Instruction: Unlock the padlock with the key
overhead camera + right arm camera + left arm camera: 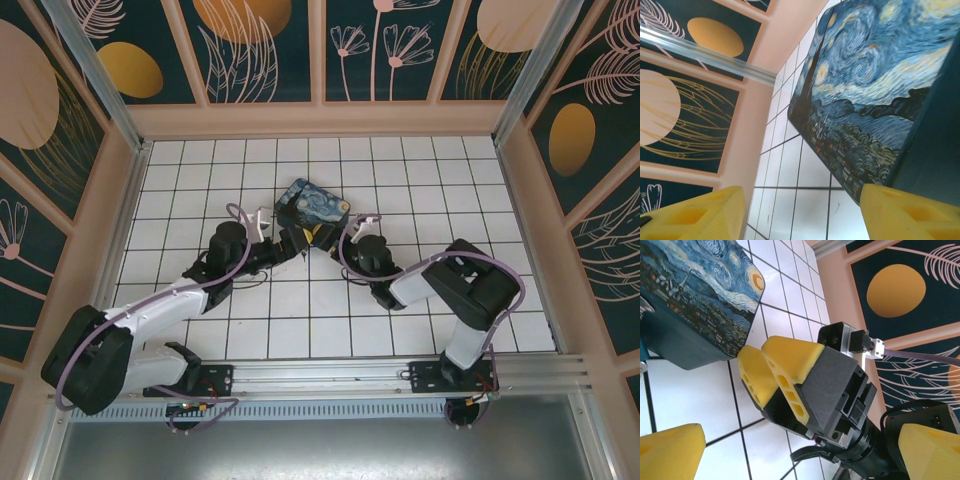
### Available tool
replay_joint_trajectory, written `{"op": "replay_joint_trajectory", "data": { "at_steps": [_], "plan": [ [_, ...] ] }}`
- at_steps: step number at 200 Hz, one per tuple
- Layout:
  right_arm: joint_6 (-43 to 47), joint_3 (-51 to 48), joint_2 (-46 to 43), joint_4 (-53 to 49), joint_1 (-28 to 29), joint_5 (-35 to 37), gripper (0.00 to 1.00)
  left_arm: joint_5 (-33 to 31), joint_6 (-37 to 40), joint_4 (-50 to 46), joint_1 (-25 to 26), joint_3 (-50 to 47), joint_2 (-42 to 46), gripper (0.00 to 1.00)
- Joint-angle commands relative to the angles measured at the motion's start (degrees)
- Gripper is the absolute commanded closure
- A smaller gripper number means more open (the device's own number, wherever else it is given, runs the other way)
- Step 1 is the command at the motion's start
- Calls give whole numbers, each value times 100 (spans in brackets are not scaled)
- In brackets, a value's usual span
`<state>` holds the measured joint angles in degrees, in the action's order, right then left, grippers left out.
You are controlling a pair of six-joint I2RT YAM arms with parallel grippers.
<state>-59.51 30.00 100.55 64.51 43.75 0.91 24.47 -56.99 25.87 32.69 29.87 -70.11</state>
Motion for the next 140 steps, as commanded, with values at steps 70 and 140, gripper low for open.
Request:
{"op": "replay_joint_trajectory", "data": {
  "at_steps": [70,140],
  "plan": [
    [3,182,273,-984,-991,-504,36,-669,905,-1360,10,1027,-89,1],
    [382,-447,-1180,-1655,-1078,-431,36,-512,953,-1205,-406,1547,-875,1]
  ]
}}
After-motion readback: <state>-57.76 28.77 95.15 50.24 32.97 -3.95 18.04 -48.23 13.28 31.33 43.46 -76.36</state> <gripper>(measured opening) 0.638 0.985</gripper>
